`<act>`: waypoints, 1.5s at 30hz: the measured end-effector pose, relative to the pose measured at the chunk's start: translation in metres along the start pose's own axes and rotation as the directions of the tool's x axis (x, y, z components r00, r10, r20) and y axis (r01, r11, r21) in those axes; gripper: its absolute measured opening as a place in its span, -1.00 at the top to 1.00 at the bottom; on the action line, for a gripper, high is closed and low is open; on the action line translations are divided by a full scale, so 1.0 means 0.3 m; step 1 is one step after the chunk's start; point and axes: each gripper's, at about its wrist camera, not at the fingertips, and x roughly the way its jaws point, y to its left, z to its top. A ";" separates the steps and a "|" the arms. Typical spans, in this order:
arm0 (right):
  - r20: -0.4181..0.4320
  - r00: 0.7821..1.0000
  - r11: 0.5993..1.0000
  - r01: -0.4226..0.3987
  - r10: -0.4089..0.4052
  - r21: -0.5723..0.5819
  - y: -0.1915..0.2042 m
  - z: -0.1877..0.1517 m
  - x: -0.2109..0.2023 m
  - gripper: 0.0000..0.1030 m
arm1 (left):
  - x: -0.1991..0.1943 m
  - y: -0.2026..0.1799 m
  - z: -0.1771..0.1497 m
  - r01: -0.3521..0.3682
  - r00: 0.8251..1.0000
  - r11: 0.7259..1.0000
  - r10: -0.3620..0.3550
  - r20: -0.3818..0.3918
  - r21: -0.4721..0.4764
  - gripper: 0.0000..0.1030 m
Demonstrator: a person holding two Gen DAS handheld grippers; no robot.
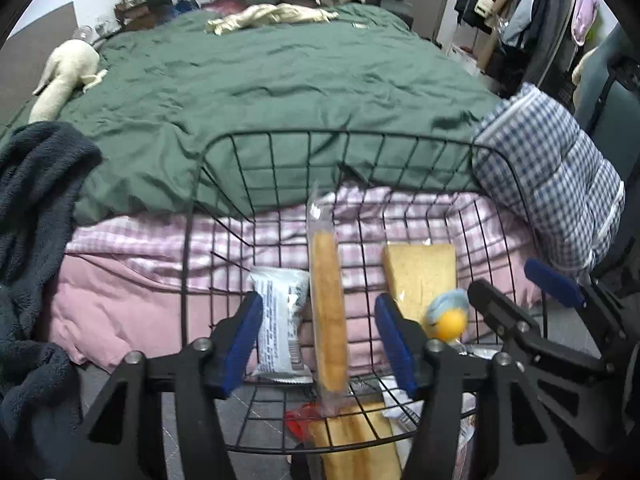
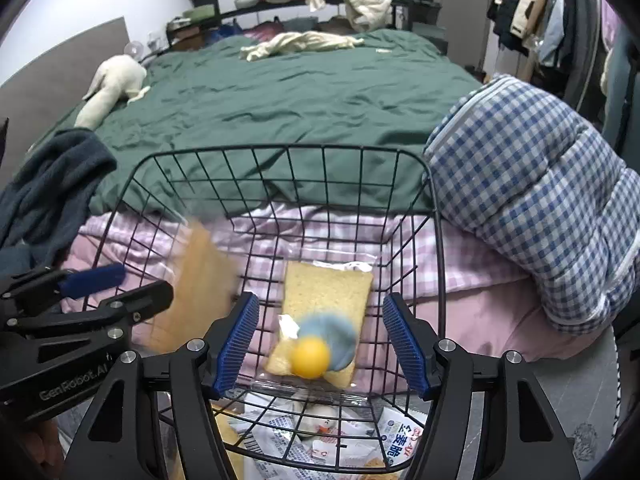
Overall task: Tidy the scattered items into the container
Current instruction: 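Carry the bread bag and duck into the basket and open both tools, then lower the right tool onto a white snack packet and close it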
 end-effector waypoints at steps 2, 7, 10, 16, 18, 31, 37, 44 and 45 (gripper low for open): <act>0.008 1.000 1.000 -0.010 0.010 0.008 -0.004 -0.002 -0.015 -0.29 | -0.020 0.004 0.002 0.009 1.000 1.000 -0.009 0.003 -0.004 -0.26; 0.035 0.999 1.000 -0.015 0.014 0.016 -0.017 -0.017 -0.088 -0.29 | -0.071 0.016 -0.019 0.017 1.000 1.000 -0.017 0.009 0.006 -0.26; 0.047 0.999 1.000 -0.008 0.008 0.001 -0.010 -0.051 -0.136 -0.29 | -0.090 0.026 -0.059 0.023 1.000 1.000 -0.023 0.004 0.015 -0.26; 0.034 0.999 1.000 -0.017 0.018 -0.012 0.002 -0.173 -0.210 -0.29 | -0.116 0.046 -0.201 0.015 1.000 0.999 -0.014 -0.025 0.041 -0.26; 0.026 1.000 0.999 -0.016 0.017 -0.027 0.012 -0.226 -0.229 -0.29 | -0.122 0.059 -0.261 0.016 0.999 0.999 -0.015 -0.034 0.030 -0.27; -0.054 0.998 0.997 -0.025 0.021 -0.075 0.013 -0.489 -0.169 -0.29 | -0.050 0.025 -0.515 0.036 0.987 0.997 -0.026 -0.159 0.061 -0.26; -0.095 0.995 0.992 -0.054 0.043 -0.117 0.036 -0.522 -0.056 -0.29 | -0.026 0.025 -0.527 0.033 0.985 0.997 -0.021 -0.173 0.066 -0.27; -0.120 0.992 0.989 -0.056 0.040 -0.136 0.060 -0.514 0.041 -0.28 | 0.005 0.052 -0.530 0.025 0.982 0.998 -0.016 -0.186 0.049 -0.26; -0.125 0.991 0.989 -0.057 0.040 -0.137 0.060 -0.511 0.052 -0.29 | 0.009 0.055 -0.531 0.025 0.982 0.999 -0.015 -0.189 0.047 -0.27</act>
